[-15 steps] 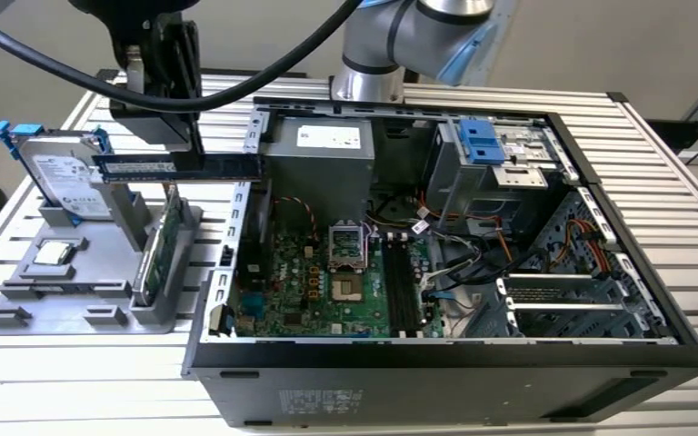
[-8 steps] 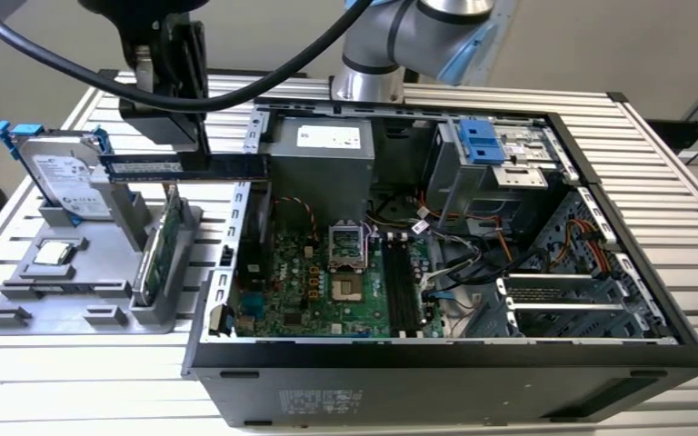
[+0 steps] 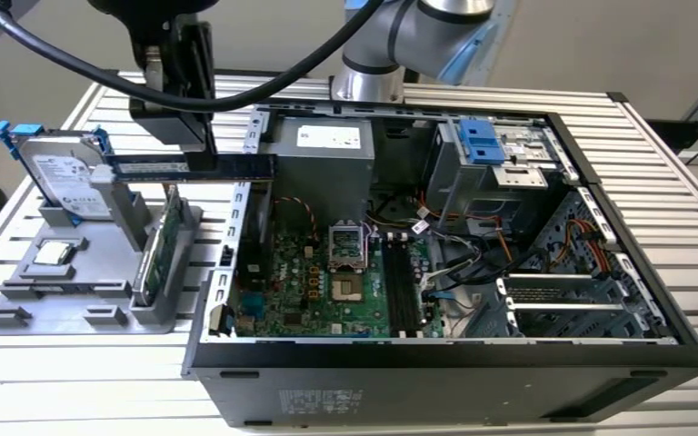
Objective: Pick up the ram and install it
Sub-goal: 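Pick up the ram and move it above insertion slot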
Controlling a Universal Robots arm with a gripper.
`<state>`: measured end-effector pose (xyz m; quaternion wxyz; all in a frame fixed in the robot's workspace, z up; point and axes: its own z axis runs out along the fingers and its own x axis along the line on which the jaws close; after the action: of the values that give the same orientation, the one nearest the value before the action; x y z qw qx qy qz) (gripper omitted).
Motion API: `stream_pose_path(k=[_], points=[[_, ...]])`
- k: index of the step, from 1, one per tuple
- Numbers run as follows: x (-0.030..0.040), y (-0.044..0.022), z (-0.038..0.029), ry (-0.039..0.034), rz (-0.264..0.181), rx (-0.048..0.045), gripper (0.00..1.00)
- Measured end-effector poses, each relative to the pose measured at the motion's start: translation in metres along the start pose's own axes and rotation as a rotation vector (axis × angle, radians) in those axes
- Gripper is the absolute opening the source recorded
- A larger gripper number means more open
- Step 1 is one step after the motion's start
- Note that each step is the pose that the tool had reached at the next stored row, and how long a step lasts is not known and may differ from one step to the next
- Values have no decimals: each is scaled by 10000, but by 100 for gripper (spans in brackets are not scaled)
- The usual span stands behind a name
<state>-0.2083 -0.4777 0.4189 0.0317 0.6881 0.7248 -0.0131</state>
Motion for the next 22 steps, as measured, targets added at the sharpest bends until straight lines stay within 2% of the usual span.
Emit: stream_pose_path(k=[22], points=[[-8, 149, 5, 1, 0, 0, 0]])
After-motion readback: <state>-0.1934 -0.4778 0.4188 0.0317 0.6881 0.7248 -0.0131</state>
